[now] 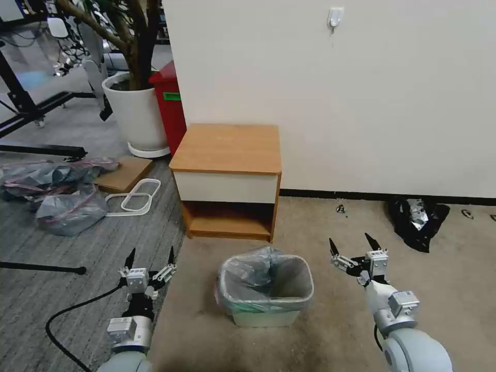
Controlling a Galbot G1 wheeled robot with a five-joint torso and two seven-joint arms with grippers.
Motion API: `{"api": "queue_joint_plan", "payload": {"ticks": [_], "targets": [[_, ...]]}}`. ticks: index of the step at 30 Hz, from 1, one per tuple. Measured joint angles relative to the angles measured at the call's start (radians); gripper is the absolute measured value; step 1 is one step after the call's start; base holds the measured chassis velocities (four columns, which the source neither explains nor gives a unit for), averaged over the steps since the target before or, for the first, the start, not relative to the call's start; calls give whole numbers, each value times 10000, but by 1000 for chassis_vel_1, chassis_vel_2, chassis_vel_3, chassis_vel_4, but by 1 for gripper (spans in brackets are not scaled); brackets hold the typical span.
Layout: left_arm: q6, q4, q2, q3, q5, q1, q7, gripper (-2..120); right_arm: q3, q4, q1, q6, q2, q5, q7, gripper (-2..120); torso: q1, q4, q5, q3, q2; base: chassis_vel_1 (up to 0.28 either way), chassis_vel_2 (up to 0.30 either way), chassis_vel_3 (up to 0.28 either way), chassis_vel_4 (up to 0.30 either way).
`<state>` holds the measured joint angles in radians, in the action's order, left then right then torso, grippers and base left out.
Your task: Pick up the garbage bag from the table and place it over the trash can.
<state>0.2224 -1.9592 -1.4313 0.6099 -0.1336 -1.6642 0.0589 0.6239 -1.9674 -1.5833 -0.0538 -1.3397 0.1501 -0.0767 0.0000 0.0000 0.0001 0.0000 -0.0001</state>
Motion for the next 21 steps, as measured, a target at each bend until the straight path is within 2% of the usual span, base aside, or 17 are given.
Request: {"api": "queue_joint_plan", "payload": {"ticks": [21], "targets": [[-12,0,6,-6,-22,-10,-12,100,-7,-12,-6,-6,7,18,7,100,0,0,0,0,0,0,0,0,0]]}}
